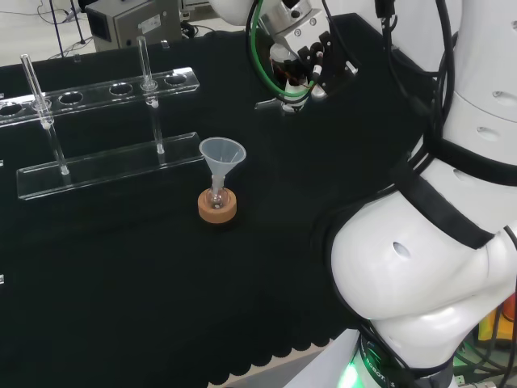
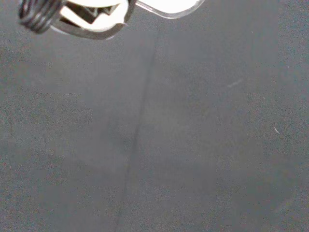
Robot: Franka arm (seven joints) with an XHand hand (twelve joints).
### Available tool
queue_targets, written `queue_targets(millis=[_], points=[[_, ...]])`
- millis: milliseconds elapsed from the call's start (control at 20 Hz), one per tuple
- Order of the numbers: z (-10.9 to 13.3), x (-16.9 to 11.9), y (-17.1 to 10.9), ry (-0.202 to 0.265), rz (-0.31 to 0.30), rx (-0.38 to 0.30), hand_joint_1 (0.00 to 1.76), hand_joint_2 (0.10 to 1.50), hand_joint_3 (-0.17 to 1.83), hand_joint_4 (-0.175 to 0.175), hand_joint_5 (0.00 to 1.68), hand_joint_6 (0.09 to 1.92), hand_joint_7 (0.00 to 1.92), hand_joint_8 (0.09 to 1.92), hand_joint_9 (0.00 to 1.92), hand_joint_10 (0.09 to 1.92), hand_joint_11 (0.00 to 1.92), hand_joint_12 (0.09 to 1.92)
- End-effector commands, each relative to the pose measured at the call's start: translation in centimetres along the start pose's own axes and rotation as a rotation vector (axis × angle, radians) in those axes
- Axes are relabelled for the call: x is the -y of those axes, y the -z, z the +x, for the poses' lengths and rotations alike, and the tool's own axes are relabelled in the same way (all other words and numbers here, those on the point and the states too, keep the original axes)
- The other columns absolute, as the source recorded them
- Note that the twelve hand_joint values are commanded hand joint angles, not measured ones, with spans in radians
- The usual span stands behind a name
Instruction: Pour all the NaCl from the weighing funnel into the round-bottom flask.
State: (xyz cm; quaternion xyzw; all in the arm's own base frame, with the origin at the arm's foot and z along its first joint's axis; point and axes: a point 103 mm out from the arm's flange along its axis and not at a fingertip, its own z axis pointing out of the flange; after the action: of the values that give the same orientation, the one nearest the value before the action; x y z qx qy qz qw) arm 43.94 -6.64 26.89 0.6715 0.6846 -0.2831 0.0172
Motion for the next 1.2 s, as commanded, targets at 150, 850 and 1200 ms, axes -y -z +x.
queue_targets(millis=[150,850,1200], points=[[3.4,4.1,0.5,0.048,0.038,0.079,1.09,0.67,0.76,0.175,1.12,0.99,0.84,0.58,1.12,0.26,0.90,1.04],[5.7,4.9,0.3,0.066,0.073,0.127,1.09,0.67,0.77,0.175,1.12,0.99,0.84,0.57,1.13,0.26,0.89,1.04],[6.3,3.5,0.7,0.075,0.093,0.150,1.09,0.67,0.77,0.175,1.12,0.99,0.84,0.57,1.13,0.25,0.89,1.04]])
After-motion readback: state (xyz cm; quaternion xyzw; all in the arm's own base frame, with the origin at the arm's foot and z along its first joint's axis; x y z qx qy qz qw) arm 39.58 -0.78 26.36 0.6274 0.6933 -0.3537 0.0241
